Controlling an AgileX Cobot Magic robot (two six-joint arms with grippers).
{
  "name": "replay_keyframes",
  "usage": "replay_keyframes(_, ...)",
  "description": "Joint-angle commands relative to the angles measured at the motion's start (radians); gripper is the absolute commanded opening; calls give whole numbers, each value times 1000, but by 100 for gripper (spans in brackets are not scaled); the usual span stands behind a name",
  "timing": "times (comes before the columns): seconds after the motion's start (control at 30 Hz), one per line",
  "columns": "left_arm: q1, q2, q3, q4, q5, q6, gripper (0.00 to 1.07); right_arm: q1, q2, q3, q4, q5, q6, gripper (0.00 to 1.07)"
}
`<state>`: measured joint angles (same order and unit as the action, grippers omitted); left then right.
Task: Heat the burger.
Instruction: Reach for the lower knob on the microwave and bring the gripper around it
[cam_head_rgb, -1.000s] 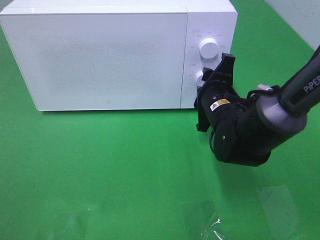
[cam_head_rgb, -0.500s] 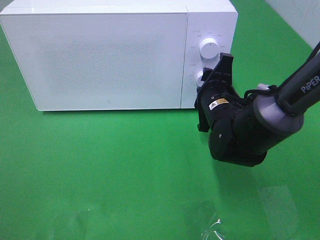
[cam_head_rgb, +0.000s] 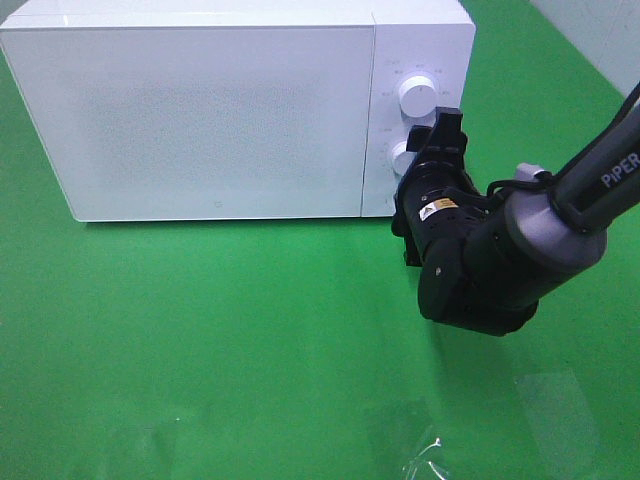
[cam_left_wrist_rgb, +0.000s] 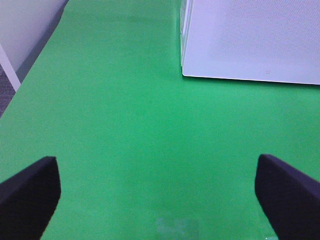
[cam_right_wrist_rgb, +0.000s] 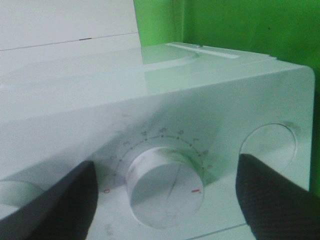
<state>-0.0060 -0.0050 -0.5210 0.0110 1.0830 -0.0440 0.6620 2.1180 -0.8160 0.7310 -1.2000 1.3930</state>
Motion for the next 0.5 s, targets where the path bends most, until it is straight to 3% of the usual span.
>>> replay_keyframes(0.03,2,-17,4,-4,-14,-1,98,-10,-17,-10,-44,-153,-19,76)
replay_keyframes(0.5,2,-17,4,-4,-14,-1,98,-10,-152,164,-143,36,-102,76)
